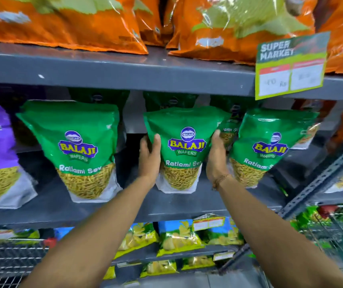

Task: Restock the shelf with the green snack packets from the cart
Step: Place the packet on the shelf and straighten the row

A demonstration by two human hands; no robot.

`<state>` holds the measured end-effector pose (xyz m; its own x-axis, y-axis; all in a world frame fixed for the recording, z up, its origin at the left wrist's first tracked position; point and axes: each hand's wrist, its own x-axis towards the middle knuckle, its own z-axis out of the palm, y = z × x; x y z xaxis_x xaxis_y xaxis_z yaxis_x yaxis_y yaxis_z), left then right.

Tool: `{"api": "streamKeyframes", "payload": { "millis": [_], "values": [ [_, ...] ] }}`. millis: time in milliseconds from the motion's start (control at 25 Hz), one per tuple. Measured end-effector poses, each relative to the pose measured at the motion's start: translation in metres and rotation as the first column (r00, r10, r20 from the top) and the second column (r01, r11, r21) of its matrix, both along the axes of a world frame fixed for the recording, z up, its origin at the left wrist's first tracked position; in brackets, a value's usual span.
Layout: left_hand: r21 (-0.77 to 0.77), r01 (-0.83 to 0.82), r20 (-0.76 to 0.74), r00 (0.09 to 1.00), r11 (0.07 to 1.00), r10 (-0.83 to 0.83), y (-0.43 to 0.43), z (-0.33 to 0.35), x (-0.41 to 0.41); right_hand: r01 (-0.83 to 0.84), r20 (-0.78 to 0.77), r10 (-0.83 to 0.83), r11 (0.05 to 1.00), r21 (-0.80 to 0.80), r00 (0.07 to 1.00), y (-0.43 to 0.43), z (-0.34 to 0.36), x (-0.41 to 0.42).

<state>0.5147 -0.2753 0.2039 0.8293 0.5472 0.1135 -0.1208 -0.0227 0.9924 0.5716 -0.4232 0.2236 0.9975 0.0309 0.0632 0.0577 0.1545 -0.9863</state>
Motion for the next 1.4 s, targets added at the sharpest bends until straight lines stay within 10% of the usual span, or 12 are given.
{"api": "streamKeyframes", "payload": {
  "millis": [320, 520, 720, 960, 1400],
  "values": [
    [-0.047, 0.031, -0.196, 0.98, 0.998, -0.039, -0.027, -0.03, -0.019, -0.229, -0.065, 0.221, 0.959, -0.167, 0.973, -0.014, -0.041, -0.02],
    [0.21, -0.551, 0.031, 0.829, 0.808, 0.558, -0.08, -0.048, -0.044, 0.12, -0.006, -0.122, 0.983, -0.139, 0.993, -0.06, -0.052, -0.051],
    [0.28, 0.002, 0.126, 0.991, 0.96, -0.039, -0.178, -0.036, -0.03, 0.601, -0.076, -0.596, 0.796, 0.073, 0.799, -0.149, -0.02, -0.02],
    [0.111, 0.011, -0.073, 0.997, 0.994, -0.003, -0.21, 0.041, 0.063, 0.288, 0.061, -0.288, 0.957, 0.006, 0.956, -0.197, 0.054, 0.061],
    [0.006, 0.247, -0.312, 0.921, 0.969, -0.233, -0.224, -0.02, 0.049, -0.012, -0.277, -0.015, 0.995, -0.095, 0.961, -0.201, -0.034, 0.019]
  ]
}}
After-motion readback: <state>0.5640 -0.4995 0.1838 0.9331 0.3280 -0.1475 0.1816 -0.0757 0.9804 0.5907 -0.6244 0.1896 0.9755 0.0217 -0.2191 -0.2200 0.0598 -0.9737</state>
